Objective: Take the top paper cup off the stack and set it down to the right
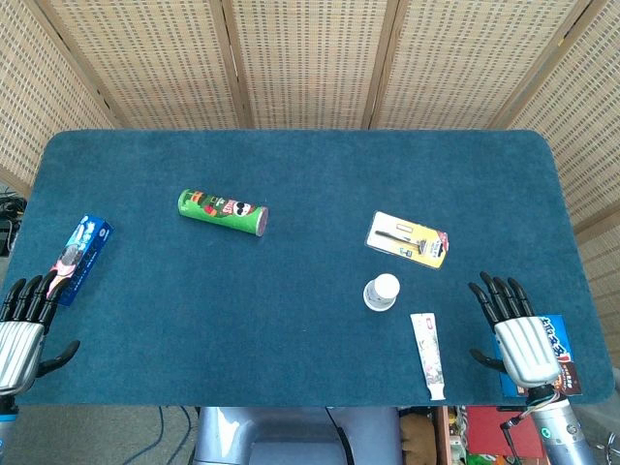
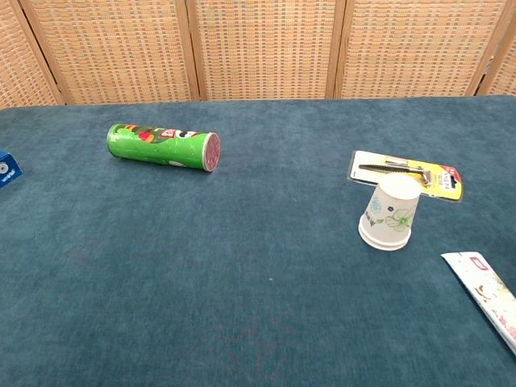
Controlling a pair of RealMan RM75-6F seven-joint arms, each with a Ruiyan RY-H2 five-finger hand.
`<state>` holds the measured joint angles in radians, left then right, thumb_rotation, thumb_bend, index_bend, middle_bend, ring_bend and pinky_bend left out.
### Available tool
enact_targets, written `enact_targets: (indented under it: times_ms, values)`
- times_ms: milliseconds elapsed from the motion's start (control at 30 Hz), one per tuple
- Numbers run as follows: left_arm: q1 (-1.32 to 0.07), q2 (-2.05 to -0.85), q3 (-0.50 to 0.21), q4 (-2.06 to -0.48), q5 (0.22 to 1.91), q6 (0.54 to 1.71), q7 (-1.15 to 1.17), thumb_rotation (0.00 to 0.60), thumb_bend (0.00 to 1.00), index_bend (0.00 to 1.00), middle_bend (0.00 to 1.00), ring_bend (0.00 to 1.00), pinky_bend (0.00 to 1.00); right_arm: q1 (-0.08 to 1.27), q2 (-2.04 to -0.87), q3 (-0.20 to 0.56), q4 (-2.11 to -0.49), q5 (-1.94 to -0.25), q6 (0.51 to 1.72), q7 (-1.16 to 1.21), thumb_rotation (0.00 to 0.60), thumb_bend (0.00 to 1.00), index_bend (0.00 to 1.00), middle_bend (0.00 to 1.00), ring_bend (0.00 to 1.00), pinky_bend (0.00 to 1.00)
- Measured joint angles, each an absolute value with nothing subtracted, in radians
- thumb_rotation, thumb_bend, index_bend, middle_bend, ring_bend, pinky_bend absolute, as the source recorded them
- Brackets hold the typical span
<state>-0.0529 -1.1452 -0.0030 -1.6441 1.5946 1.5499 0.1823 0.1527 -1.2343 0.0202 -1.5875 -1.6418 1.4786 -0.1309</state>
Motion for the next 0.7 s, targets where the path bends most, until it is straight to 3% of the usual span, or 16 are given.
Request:
enact_targets:
  times_ms: [700]
  values:
    - [-0.057, -1.143, -0.004, -1.634, 1.591, 1.541, 0.164, 0.6, 0.25, 0.0, 0.0, 0.0, 0.0, 0.159, -1.234, 0.024, -1.597, -1.634, 1.466, -0.129, 0.6, 0.29, 0.03, 0.0, 0.0, 0.0]
